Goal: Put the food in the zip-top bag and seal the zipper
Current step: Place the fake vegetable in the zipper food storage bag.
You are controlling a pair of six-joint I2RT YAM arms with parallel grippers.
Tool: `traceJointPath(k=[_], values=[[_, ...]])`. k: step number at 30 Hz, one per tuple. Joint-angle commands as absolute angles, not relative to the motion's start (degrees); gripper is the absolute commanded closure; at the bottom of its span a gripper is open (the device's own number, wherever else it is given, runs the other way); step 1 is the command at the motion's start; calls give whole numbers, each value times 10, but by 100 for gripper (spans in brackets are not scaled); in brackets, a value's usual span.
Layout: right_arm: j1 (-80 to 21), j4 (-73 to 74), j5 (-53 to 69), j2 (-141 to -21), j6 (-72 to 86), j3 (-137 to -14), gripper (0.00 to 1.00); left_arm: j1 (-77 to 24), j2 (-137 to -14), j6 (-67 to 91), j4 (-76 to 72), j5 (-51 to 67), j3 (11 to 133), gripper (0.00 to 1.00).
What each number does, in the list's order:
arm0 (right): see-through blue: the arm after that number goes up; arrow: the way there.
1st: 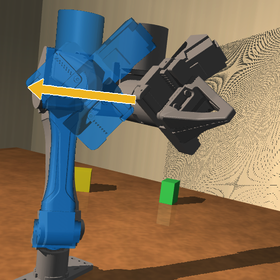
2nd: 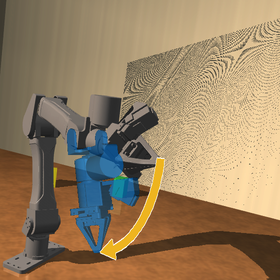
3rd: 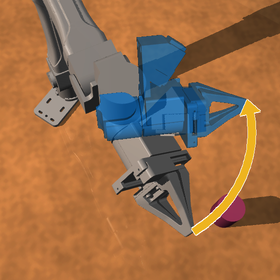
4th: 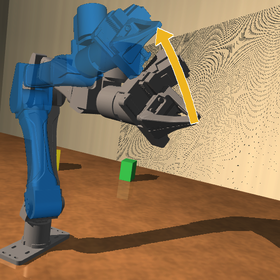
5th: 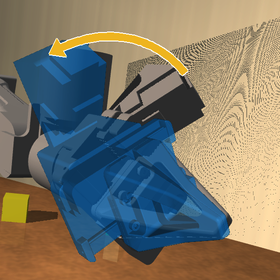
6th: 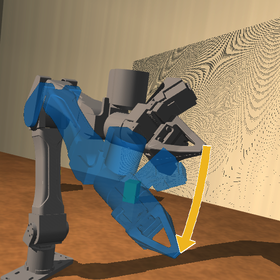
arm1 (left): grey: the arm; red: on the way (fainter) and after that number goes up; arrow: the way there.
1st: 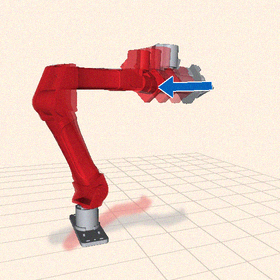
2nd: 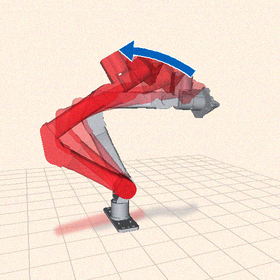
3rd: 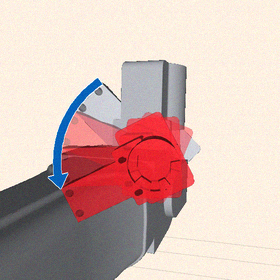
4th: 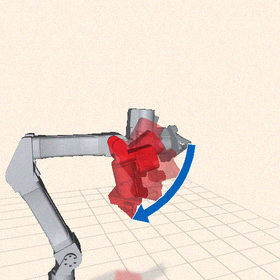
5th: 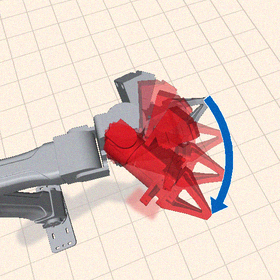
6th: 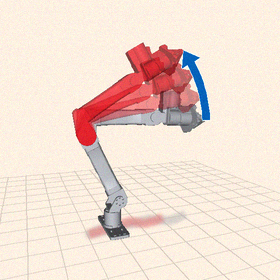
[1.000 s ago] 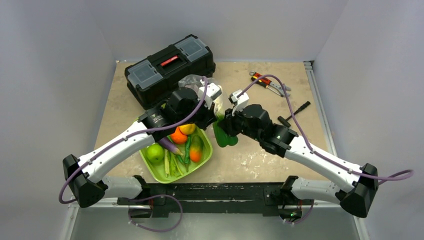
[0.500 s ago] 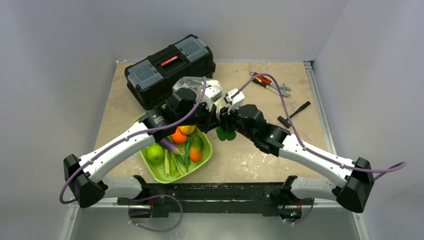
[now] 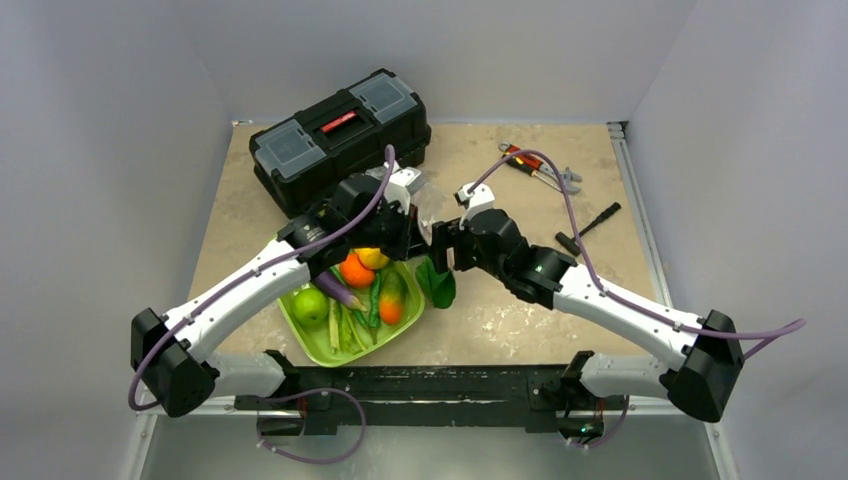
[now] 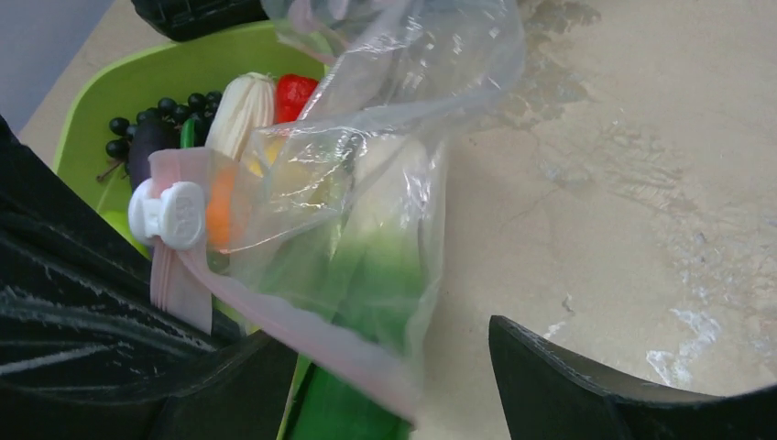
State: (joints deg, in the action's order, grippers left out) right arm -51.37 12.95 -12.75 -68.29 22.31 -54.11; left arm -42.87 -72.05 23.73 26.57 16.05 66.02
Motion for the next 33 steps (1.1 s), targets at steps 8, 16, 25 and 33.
traceJointPath(k=[8,16,25,33], values=[[-530,193,-51,-589,194,-520,17,-394,-744,308,162,230,669,100],[-530,136,-122,-525,291,-431,33,-394,-747,304,165,237,673,100],[-529,54,-123,-602,249,-466,47,-394,-740,281,190,238,689,100],[-529,53,-145,-650,279,-523,90,-396,-741,237,244,202,717,100]])
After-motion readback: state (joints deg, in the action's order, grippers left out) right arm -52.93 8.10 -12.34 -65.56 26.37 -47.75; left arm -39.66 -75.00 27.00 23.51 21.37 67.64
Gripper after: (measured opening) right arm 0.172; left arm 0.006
